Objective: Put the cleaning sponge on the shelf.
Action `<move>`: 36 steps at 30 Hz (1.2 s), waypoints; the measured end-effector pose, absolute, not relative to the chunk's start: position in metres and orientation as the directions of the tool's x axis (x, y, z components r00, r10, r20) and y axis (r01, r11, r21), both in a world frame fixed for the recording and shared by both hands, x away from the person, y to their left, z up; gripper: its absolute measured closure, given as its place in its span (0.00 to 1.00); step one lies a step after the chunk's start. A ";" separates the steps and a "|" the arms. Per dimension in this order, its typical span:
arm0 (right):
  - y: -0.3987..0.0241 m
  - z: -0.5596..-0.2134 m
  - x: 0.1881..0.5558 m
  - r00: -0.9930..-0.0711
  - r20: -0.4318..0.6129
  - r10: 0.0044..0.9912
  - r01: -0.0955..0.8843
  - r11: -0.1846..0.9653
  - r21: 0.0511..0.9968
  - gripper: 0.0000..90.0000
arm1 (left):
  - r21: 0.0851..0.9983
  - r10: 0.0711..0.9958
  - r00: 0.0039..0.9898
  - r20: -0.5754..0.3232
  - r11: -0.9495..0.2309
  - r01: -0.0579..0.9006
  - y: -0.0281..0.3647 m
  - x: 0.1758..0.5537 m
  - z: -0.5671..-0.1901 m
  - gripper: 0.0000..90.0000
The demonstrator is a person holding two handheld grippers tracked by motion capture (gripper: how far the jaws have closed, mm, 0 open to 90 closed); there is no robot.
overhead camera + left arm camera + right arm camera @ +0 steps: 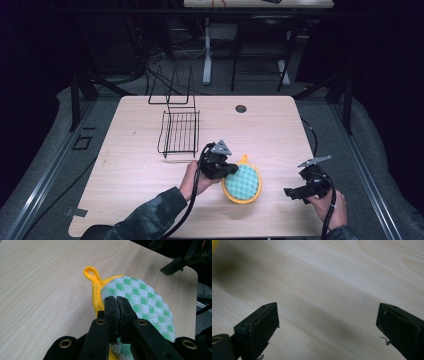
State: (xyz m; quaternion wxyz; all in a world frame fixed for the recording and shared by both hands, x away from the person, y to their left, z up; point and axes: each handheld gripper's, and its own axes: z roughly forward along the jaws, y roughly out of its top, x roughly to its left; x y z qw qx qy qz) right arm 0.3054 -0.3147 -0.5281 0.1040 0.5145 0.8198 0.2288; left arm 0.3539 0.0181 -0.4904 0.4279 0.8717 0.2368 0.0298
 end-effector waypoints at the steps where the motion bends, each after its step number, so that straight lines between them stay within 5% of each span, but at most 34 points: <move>1: -0.314 -0.528 0.305 -0.449 0.067 0.891 0.796 0.365 0.483 0.04 | 0.761 0.439 0.886 -0.149 -0.521 0.386 0.023 0.354 -0.488 0.98; 36: -0.316 -0.527 0.305 -0.456 0.074 0.887 0.790 0.365 0.491 0.04 | 0.825 0.544 0.826 -0.150 -0.391 0.408 0.103 0.363 -0.451 0.98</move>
